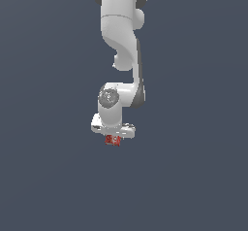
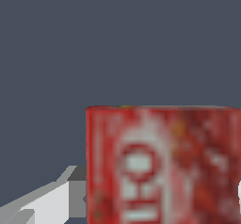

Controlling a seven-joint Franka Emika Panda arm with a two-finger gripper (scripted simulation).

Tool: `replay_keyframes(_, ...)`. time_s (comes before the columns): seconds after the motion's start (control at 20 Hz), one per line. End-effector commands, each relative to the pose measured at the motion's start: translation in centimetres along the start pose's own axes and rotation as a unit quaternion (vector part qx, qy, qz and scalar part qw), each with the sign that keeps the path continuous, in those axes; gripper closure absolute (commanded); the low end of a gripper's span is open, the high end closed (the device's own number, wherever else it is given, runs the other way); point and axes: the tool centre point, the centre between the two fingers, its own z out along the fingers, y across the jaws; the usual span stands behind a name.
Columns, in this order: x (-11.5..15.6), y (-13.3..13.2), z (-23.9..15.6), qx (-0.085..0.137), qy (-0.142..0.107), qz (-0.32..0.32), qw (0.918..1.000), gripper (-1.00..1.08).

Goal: Pick up the object and move it to a goal position.

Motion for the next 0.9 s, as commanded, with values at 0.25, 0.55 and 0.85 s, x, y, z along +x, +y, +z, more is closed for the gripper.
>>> replay_keyframes(0.25,1.1,1.0,-2.6,0.0,0.0,0.0,1.0,1.08)
replay_keyframes(0.55,2.9,2.7,-6.8,0.0,0.0,0.0,1.0,1.08)
replay_keyframes(0.85,5.2,4.7,-12.0,0.0,0.0,0.0,1.0,1.08)
